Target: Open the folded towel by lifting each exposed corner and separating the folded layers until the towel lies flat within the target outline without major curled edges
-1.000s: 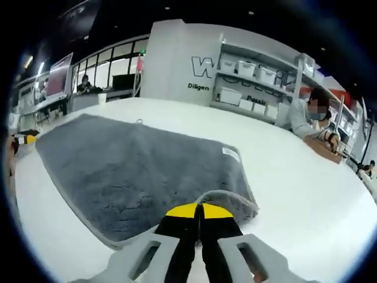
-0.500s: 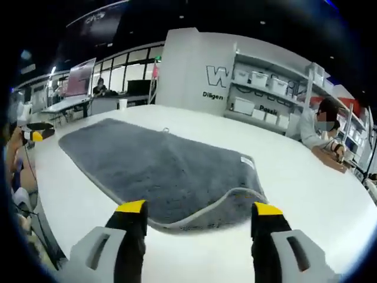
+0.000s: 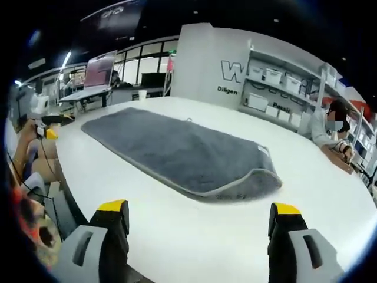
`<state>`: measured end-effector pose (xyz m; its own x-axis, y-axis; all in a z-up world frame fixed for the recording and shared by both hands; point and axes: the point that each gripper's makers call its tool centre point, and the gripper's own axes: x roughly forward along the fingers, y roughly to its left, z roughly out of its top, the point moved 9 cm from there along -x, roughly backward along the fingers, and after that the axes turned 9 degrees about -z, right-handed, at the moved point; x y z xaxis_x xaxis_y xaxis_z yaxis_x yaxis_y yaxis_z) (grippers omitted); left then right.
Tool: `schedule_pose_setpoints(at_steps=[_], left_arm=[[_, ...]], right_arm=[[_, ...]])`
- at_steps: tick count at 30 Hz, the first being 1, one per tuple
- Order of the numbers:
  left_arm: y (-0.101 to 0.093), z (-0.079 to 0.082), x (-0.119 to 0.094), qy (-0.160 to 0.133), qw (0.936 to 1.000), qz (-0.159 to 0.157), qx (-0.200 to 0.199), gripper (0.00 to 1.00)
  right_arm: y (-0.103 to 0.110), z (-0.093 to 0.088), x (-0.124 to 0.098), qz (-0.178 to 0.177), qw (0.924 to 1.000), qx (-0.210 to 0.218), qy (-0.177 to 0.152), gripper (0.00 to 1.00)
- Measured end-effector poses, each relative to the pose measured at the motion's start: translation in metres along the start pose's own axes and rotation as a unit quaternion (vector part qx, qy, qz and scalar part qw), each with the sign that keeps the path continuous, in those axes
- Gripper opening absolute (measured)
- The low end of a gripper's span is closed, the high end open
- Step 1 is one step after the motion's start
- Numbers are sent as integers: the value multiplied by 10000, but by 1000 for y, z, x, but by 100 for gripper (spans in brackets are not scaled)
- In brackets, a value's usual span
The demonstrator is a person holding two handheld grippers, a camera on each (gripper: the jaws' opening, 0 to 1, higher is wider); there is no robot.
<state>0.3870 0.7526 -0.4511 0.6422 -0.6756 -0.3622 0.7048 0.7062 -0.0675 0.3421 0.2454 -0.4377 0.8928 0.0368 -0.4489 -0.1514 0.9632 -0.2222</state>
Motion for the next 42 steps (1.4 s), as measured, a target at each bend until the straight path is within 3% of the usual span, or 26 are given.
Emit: schedule_pose_setpoints(at_steps=[6,14,17,22,25,28,34,42], left_arm=[[-4,-7,2,5,9999,-35,-120,100],[-8,-11,2,11,9999,-60,-133,100],[-9,-15,4,231,9997,31,-18,100],[-12,-16,4,140,9998,25,-114,100],[-16,-18,9,224,9997,16,-42,100],[-20,-22,13,319,9994,-102,-7,100],[-25,-24,12,140,9995,-231,-150,99],[-26,-18,3,-54,9996,-171,-210,99]], right_arm=[[4,-4,-8,26,10000,28,14,99],[-1,-3,-3,3,9999,104,-4,99],[-2,-1,-1,0,9999,167,-24,99],[-5,5,2,-46,9999,99,62,82],[-10,8,6,-40,9999,113,94,81],[-17,14,14,-122,9999,54,108,78],[-33,28,33,-173,9998,11,83,68],[-76,44,75,-585,9978,-205,245,55]])
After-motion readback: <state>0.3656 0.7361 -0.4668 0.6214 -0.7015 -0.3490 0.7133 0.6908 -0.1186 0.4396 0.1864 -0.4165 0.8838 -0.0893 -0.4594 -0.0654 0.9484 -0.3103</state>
